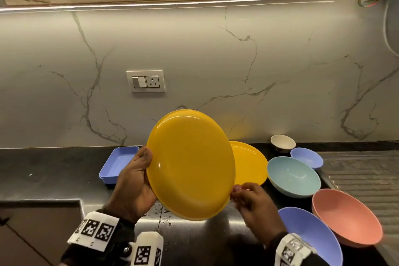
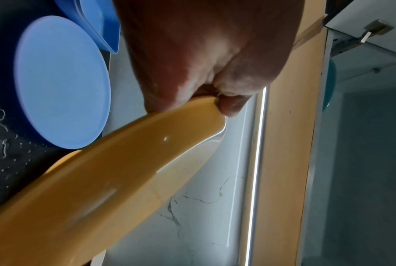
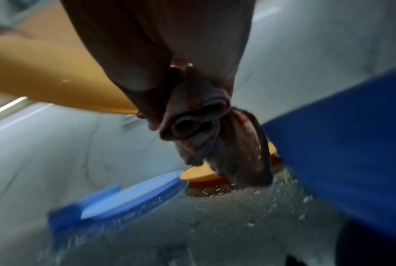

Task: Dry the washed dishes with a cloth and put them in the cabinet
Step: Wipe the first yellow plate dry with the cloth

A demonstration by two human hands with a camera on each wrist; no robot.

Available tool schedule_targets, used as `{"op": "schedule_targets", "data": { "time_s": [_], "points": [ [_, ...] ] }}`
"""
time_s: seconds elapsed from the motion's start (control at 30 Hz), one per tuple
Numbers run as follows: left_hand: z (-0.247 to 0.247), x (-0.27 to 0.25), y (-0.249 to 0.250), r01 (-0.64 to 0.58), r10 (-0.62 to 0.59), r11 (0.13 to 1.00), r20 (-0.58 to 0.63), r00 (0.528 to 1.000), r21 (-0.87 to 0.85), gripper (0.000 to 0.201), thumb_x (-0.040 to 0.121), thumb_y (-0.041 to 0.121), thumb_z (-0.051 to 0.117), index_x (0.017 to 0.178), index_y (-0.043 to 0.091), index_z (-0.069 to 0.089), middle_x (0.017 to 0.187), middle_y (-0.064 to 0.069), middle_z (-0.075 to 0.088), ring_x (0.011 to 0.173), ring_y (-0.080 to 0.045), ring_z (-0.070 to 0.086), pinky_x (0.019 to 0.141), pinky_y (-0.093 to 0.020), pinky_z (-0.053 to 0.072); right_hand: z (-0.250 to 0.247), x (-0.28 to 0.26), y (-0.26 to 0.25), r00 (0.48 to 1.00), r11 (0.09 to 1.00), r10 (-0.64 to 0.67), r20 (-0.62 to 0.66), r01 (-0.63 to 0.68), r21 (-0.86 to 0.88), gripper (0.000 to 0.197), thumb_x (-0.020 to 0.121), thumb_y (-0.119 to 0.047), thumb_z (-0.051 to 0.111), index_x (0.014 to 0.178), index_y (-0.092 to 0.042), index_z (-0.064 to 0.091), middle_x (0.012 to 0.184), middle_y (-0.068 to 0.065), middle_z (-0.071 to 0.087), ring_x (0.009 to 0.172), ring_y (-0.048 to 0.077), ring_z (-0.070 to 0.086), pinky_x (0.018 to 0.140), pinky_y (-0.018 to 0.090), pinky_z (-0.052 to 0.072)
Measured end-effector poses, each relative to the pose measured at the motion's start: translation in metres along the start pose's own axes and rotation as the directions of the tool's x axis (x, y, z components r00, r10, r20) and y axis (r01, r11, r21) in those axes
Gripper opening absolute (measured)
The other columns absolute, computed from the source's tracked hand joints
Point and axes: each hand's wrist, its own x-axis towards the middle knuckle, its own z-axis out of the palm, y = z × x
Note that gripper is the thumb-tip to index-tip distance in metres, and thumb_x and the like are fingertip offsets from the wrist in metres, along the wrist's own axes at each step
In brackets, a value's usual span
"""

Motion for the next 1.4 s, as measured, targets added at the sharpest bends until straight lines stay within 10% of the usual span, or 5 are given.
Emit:
{"op": "schedule_targets", "data": {
  "time_s": [0.2, 0.37, 0.53, 1.1, 1.4],
  "points": [
    [-0.015, -0.012, -0.008, -0.052, 0.056, 0.994, -0.035, 0.998, 0.094, 0.04, 0.102, 0.042, 0.037, 0.132, 0.028, 0.058, 0.119, -0.011, 0.072, 0.088, -0.031, 0.075, 0.062, -0.048, 0.062, -0.049, 0.048, -0.009, 0.881, 0.855, 0.46, -0.107, -0.408, 0.319, 0.032, 0.091, -0.013, 0.065, 0.115, -0.034, 0.066, 0.107, 0.002, 0.07, 0.094, 0.014, 0.066, 0.089, 0.046, 0.055],
    [-0.011, -0.017, -0.011, -0.061, 0.067, 0.988, -0.036, 0.997, 0.141, 0.038, 0.102, 0.044, 0.036, 0.127, 0.03, 0.06, 0.114, -0.007, 0.075, 0.09, -0.029, 0.076, 0.066, -0.046, 0.06, -0.088, 0.094, -0.062, 0.972, 0.941, 0.163, -0.171, -0.101, 0.322, 0.049, 0.089, -0.008, 0.061, 0.13, -0.035, 0.056, 0.116, 0.006, 0.059, 0.08, 0.023, 0.071, 0.061, 0.042, 0.06],
    [0.006, -0.017, -0.021, -0.04, 0.036, 0.978, 0.023, 0.999, 0.206, 0.03, 0.104, 0.039, 0.032, 0.111, 0.035, 0.061, 0.093, 0.004, 0.079, 0.08, -0.024, 0.077, 0.055, -0.039, 0.061, -0.064, 0.12, -0.107, 0.97, 0.968, -0.242, 0.027, 0.243, -0.063, 0.059, 0.088, -0.007, 0.068, 0.141, -0.028, 0.051, 0.141, -0.006, 0.054, 0.125, 0.011, 0.051, 0.104, 0.024, 0.044],
    [0.01, -0.003, -0.012, -0.119, 0.121, 0.992, -0.033, 0.992, 0.049, 0.032, 0.102, 0.042, 0.04, 0.117, 0.027, 0.064, 0.109, -0.007, 0.076, 0.09, -0.032, 0.075, 0.069, -0.049, 0.059, -0.001, 0.015, -0.126, 0.819, 0.826, -0.56, 0.123, 0.543, 0.151, 0.028, 0.106, -0.027, 0.046, 0.129, -0.024, 0.061, 0.138, -0.006, 0.057, 0.126, 0.008, 0.054, 0.093, 0.04, 0.054],
    [0.017, -0.008, -0.016, -0.116, 0.116, 0.99, 0.004, 0.993, 0.085, 0.026, 0.103, 0.038, 0.037, 0.107, 0.031, 0.062, 0.089, 0.003, 0.079, 0.074, -0.022, 0.077, 0.054, -0.041, 0.059, -0.064, 0.129, -0.079, 0.971, 0.97, -0.235, -0.035, 0.232, -0.068, 0.051, 0.09, 0.003, 0.063, 0.135, -0.018, 0.059, 0.141, 0.006, 0.053, 0.126, 0.02, 0.052, 0.105, 0.032, 0.046]
  ]
}}
